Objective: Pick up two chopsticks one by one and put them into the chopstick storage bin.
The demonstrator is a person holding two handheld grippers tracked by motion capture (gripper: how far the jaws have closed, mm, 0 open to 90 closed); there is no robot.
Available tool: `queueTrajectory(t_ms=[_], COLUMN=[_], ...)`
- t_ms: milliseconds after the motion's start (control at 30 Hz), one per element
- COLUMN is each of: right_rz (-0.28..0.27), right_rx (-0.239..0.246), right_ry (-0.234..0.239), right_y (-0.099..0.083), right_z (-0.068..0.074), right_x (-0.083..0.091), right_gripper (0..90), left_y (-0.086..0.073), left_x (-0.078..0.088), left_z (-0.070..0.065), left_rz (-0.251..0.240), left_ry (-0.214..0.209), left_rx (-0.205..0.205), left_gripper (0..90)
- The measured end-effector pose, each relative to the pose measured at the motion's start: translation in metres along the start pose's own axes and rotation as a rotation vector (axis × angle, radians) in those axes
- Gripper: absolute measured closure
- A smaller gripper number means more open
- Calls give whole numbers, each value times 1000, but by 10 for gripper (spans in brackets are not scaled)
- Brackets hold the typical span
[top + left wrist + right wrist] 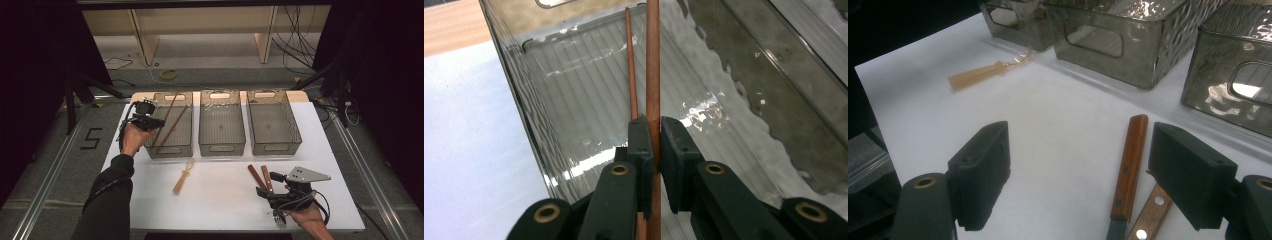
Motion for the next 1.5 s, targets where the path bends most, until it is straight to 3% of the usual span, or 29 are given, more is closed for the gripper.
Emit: queueTrajectory(t_ms=[200,433,733,933,1133,1367,1500], right_rz=[0,0,0,0,0,-1,-1], right_rx=[0,-1,-1,0,0,0,3], right_ry=[0,0,-1,-2,-2,-2,-2], right_y=[0,0,0,0,0,0,0], right_z=[0,0,0,0,1,1,1], right_x=[0,0,0,0,0,0,1], right_gripper=[255,255,255,255,255,255,255], left_y=[-2,1,5,3,-8,-26,-32], left_x=[-1,2,21,43,64,72,73], left_z=[2,1,-17,-35,-53,-66,-73], left_rz=[9,8,-13,-21,-37,-49,-46], left_ry=[18,30,-38,-76,-117,-155,-161], left_rx=[19,26,58,42,14,11,-13], left_gripper=[808,719,536,423,349,301,283])
Point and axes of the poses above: each handheld gripper's, and its own axes: x roughly backward along the jaws, y roughly out of its top, z roughly to its left, the point moved 5 cm from there along -x, roughly forward along the jaws, and after that the axes turned 13 degrees about -z, right-handed, at the moved point
